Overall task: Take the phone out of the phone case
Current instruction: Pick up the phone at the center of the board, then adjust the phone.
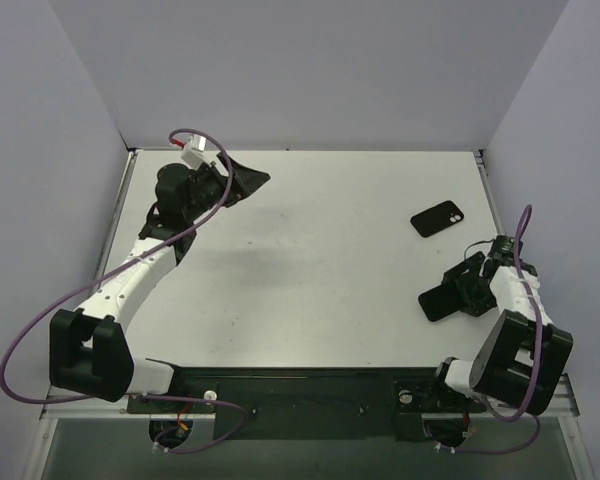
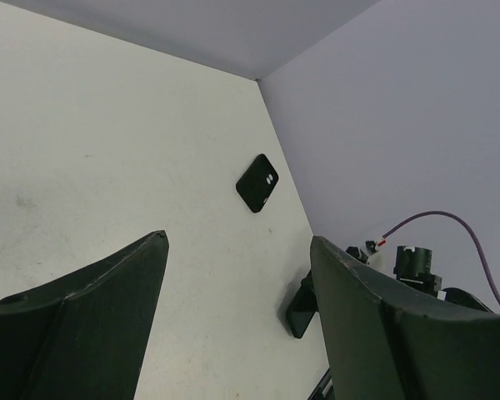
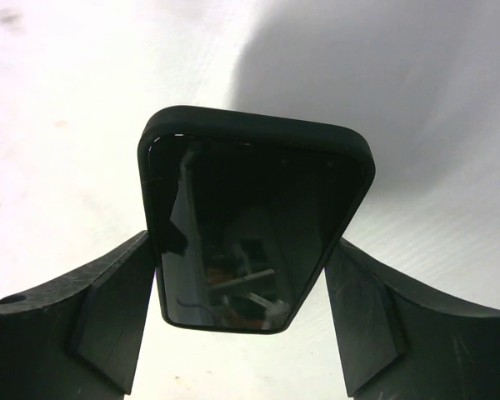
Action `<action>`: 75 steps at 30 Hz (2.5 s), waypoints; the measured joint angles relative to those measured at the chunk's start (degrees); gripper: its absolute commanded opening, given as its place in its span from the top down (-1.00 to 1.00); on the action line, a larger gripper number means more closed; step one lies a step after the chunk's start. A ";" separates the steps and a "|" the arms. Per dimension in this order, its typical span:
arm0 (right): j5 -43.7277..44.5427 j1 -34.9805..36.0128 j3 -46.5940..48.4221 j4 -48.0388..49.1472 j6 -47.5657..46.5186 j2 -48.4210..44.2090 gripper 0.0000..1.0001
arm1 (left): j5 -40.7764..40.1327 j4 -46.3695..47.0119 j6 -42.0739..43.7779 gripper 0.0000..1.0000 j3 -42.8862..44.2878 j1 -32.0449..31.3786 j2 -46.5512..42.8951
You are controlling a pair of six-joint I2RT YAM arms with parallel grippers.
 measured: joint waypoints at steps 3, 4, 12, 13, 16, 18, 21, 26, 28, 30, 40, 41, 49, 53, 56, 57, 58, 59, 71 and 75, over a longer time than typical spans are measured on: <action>-1.27 2.95 -0.31 1.99 -0.15 -4.35 1.00 | 0.02 -0.04 1.20 -0.58 0.00 -2.27 0.74; -1.68 4.59 -0.33 2.99 -0.09 -5.84 1.00 | 0.07 -0.04 1.97 -0.58 0.00 -3.23 1.07; -2.60 23.23 0.81 7.89 2.75 -12.79 1.00 | 1.81 0.24 7.41 -0.55 0.02 -14.08 4.17; -2.56 25.88 1.73 7.91 3.74 -12.79 1.00 | 2.19 1.05 7.85 -0.53 -0.17 -15.32 4.42; -2.12 33.07 5.25 8.17 6.32 -12.79 1.00 | 3.67 2.75 9.11 -0.39 -0.46 -18.47 5.33; -1.77 37.53 8.33 8.55 8.28 -12.79 1.00 | 4.87 3.91 9.40 -0.39 -0.46 -19.56 6.38; -1.60 42.73 12.59 10.01 11.23 -12.79 1.00 | 6.34 4.68 9.60 -0.48 -0.46 -20.50 8.13; 0.24 48.15 17.40 11.96 15.30 -12.79 1.00 | 7.52 5.20 9.62 -0.54 -0.57 -21.68 9.46; 1.29 49.29 17.97 12.02 15.87 -12.79 1.00 | 7.78 6.03 9.60 -0.53 -0.63 -22.27 9.53; 2.01 50.07 18.43 11.61 16.85 -12.55 1.00 | 8.09 7.04 9.66 -0.45 -0.63 -22.67 9.53; 4.39 54.71 21.46 11.61 18.23 -11.69 1.00 | 8.37 6.62 10.93 -0.02 -0.63 -24.26 9.51; 4.52 54.77 21.51 11.58 18.23 -11.56 1.00 | 8.55 6.75 10.97 0.16 -0.61 -24.35 9.51; 5.31 55.21 21.90 11.23 17.49 -11.30 -0.47 | 9.20 6.19 14.19 1.00 -0.61 -25.29 8.00; 3.78 54.55 24.04 8.33 12.39 -12.24 -0.63 | 10.05 6.01 13.99 1.00 -0.61 -25.18 7.21; 0.11 50.36 24.22 6.05 7.04 -16.17 -0.76 | 11.67 6.62 12.55 1.00 -0.63 -24.57 6.82; -1.75 48.15 23.71 6.29 5.62 -18.01 -0.75 | 12.70 7.41 11.30 1.00 -0.63 -24.37 6.80; -3.85 46.05 22.71 6.99 4.31 -20.06 -0.74 | 13.99 8.66 9.84 1.00 -0.72 -24.13 6.80; -6.14 44.04 21.59 7.48 2.99 -22.16 -0.72 | 15.15 10.75 7.96 1.00 -1.09 -24.00 6.80; -36.22 36.20 16.09 18.21 3.96 -25.00 -0.25 | 27.58 31.43 -5.92 1.00 -2.54 -24.81 6.80; -40.94 36.35 16.06 23.91 7.50 -23.93 -0.10 | 29.05 34.05 -7.56 1.00 -2.54 -25.31 6.80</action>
